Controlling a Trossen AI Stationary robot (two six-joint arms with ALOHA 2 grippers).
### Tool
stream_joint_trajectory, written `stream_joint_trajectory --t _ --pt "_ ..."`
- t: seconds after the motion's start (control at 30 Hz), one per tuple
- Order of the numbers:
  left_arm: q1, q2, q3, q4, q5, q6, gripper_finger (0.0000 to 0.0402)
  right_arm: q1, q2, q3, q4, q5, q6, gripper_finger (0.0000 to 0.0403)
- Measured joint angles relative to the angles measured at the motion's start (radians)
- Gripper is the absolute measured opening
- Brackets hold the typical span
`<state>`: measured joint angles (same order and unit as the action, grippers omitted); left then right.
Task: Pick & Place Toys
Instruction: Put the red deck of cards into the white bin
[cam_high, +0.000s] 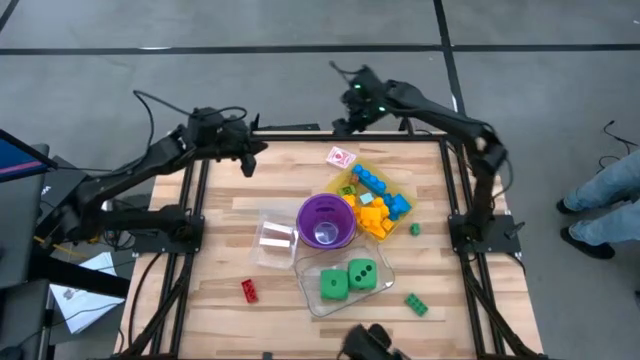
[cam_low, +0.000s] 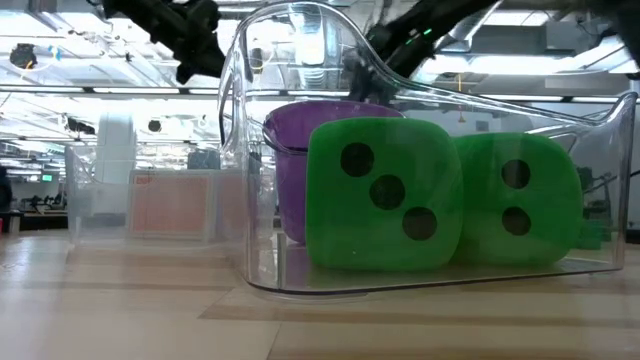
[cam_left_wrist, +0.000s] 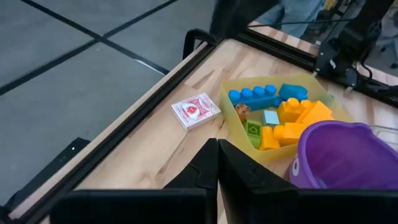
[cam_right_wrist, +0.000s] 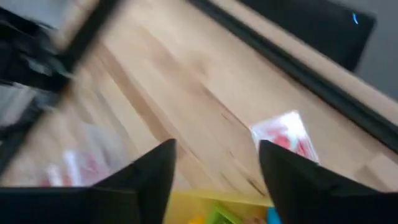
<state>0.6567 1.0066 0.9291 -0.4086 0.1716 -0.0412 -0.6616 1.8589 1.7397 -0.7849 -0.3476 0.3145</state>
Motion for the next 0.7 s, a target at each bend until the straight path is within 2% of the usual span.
stream_joint_trajectory --t 0.17,0.3,0.47,0.7 --pt "0.000 -0.037 -0.038 0.015 -0.005 -0.020 0.0001 0.010 0.216 0.216 -0.227 0.011 -0.069 0.0294" --pt "0.000 -0.038 -0.042 0.015 -0.005 -0.020 0.0003 0.029 0.338 0.363 -0.339 0.059 -0.070 0.0338" --pt "0.000 -0.038 -0.042 0.017 -0.004 -0.020 0.0001 0.052 0.445 0.482 -0.430 0.165 -0.067 0.0356" --pt "0.000 -0.037 -0.042 0.021 -0.003 -0.024 0.0003 0.089 0.491 0.496 -0.457 0.175 -0.161 0.0358"
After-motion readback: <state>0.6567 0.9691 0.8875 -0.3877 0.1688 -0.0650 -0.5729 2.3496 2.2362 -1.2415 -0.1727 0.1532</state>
